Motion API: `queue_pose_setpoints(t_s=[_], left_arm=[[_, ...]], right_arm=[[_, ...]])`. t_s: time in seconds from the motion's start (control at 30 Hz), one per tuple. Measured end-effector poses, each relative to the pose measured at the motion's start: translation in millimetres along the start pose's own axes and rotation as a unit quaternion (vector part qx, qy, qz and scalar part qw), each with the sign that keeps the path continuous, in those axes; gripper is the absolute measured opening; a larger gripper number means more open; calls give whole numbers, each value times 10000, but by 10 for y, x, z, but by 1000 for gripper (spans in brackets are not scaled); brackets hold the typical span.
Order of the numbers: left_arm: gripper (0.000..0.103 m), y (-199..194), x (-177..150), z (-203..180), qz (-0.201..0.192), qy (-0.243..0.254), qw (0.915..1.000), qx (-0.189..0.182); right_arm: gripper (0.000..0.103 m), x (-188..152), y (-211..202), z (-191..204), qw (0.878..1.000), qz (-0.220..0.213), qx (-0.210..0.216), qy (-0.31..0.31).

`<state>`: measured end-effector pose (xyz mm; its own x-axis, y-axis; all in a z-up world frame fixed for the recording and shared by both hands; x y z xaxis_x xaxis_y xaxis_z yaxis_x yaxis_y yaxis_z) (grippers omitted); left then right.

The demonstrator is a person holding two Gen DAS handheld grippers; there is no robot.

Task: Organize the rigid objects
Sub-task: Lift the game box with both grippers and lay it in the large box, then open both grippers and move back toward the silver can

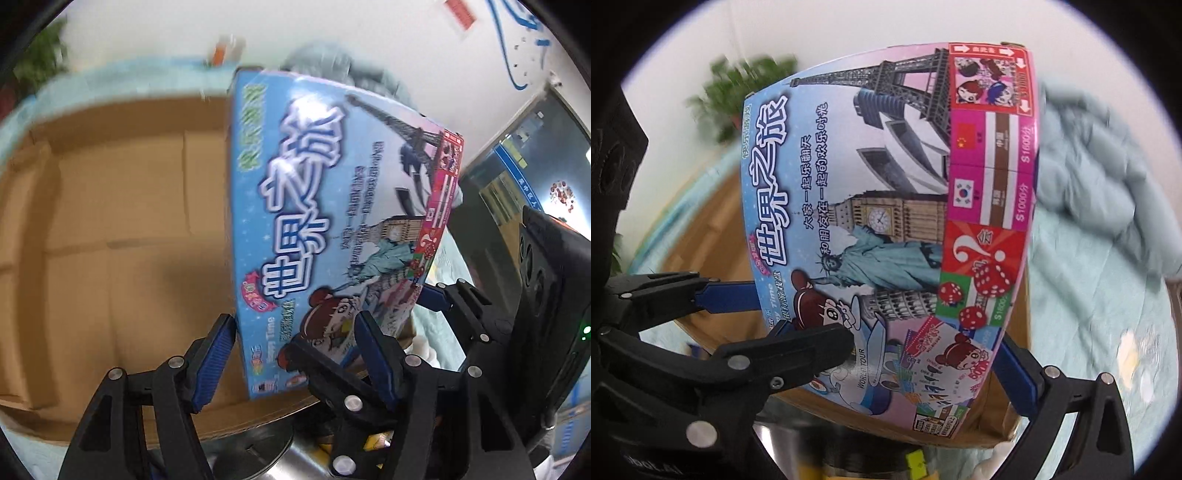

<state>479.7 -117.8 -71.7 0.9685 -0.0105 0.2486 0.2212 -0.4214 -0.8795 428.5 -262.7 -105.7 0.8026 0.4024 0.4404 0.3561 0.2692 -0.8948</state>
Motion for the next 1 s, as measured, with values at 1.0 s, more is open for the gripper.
queue_pose_setpoints(t_s=[1.0], left_arm=[[102,-1827,-1607,-125,-3073,485,9298,1966]], right_arm=[[102,-720,-947,132,9861,-1560,-482,323]])
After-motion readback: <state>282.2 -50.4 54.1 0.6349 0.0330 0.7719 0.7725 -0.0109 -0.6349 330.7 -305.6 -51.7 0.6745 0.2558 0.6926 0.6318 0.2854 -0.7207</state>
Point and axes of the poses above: each gripper's, at about its wrist camera, not at the fingertips, and y roughly the way its jaws point, z to its left, x to its top, the point moved 4 cm from there along y, roughly the way its jaws point, and after that the axes turned 9 degrees about z, right-handed, at the moved point
